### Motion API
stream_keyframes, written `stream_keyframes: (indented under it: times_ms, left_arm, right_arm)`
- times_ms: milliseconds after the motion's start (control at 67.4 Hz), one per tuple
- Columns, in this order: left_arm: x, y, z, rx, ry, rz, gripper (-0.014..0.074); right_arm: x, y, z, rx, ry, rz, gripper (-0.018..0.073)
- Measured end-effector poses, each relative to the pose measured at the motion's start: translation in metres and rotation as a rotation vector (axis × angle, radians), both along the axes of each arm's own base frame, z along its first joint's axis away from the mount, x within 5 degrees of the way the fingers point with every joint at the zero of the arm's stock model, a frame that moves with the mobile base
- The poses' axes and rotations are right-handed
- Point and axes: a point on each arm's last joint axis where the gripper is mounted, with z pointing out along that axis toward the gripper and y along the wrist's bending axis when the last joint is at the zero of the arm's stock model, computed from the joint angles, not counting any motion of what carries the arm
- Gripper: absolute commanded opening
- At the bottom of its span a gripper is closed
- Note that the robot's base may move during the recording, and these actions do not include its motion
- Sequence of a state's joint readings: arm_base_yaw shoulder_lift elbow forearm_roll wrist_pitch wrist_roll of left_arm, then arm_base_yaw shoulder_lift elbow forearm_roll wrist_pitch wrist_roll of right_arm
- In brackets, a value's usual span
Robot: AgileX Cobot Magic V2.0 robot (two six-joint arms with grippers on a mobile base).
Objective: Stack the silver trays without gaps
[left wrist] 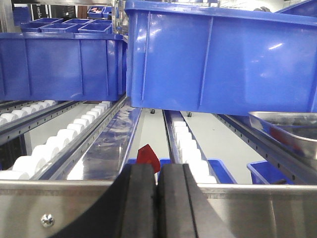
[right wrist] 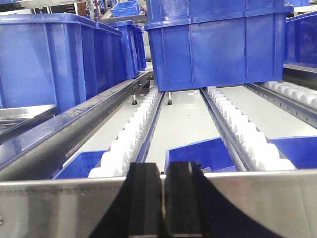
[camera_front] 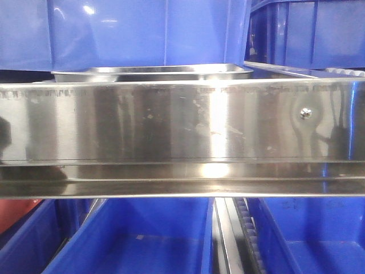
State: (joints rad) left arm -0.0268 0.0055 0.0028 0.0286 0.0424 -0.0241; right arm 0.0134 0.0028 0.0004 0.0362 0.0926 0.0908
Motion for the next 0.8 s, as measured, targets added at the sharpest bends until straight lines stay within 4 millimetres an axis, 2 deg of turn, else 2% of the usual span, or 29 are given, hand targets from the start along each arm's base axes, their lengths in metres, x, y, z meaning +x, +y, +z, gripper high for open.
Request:
stream_keyframes:
  times_ms: [801]
  left_arm:
    - [-0.0002,-0.0001,0.0038,0.001,-0.042,-0.001,-0.0009]
  right_arm:
    - [0.0,0.0,0.0006,0.0,-0.007,0.0,-0.0016]
